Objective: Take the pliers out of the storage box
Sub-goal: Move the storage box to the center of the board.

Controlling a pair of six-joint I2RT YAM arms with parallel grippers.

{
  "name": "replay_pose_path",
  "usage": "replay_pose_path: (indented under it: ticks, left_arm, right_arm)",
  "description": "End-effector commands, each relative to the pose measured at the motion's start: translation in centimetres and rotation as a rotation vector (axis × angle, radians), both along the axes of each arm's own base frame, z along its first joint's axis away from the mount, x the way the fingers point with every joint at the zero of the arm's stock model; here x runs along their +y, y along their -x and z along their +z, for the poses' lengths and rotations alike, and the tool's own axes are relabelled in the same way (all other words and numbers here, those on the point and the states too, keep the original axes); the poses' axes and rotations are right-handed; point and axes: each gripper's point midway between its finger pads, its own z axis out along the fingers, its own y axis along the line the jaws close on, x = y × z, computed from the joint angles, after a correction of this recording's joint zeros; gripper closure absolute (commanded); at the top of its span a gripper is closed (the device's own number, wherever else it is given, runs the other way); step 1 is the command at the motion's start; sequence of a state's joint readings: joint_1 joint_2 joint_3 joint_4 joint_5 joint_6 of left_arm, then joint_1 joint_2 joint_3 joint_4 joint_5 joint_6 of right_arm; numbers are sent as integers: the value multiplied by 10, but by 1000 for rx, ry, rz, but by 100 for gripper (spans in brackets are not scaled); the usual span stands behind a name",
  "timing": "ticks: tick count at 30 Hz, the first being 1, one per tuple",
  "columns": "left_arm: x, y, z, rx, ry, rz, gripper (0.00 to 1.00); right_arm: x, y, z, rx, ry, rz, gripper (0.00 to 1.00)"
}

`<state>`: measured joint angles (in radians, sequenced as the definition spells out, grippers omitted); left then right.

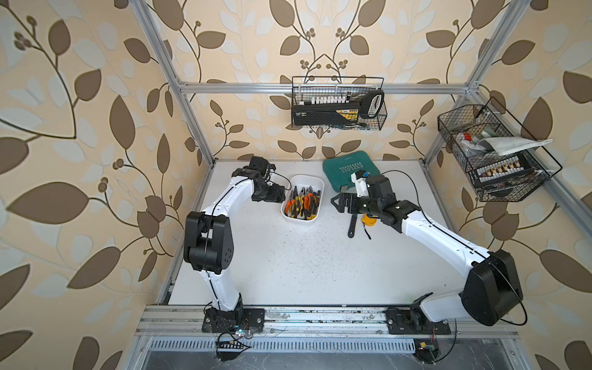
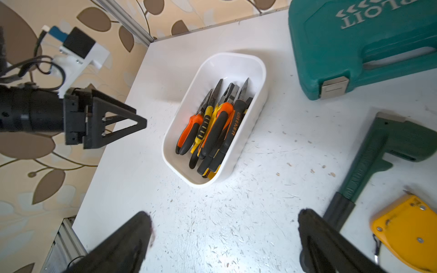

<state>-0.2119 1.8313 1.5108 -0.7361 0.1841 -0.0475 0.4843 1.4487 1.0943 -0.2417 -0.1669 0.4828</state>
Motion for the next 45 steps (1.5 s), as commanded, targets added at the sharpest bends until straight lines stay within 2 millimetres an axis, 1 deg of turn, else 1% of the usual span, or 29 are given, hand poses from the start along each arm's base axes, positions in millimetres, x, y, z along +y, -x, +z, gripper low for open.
replay_pose_path:
  ticks: [1, 6, 11, 13, 17, 21, 25, 28, 32, 36, 40, 45]
  left_arm:
    - [-4, -11, 3, -12, -8, -4, 17]
    - [-13, -23, -14, 4, -1, -1, 25]
    - [-30, -35, -22, 26, 30, -18, 33]
    - [-37, -39, -24, 26, 30, -28, 38]
    - [-44, -47, -30, 25, 28, -35, 51]
    - [-42, -52, -37, 18, 6, -18, 64]
    - [-37, -53, -37, 19, -8, 0, 81]
    - [-30, -51, -35, 18, -24, 17, 88]
    - [-12, -51, -30, 2, -47, 43, 100]
    - [11, -50, -27, -7, -54, 83, 100]
    - [38, -48, -24, -19, -71, 129, 100]
    - [67, -41, -26, -17, -85, 160, 100]
  right_arm:
    - [12, -1, 4, -21, 31, 9, 0]
    - [26, 5, -6, -4, 65, 46, 0]
    - [32, 5, -10, 6, 70, 61, 0]
    - [34, 6, -11, 11, 72, 67, 0]
    - [38, 4, -14, 19, 77, 71, 0]
    - [41, 4, -15, 18, 83, 78, 0]
    - [42, 5, -13, 12, 84, 83, 0]
    - [44, 4, -12, 8, 87, 88, 0]
    - [51, 4, -14, 10, 87, 108, 0]
    - [62, 5, -16, 12, 91, 137, 0]
    - [74, 3, -18, 15, 94, 164, 1]
    - [90, 2, -19, 20, 89, 200, 0]
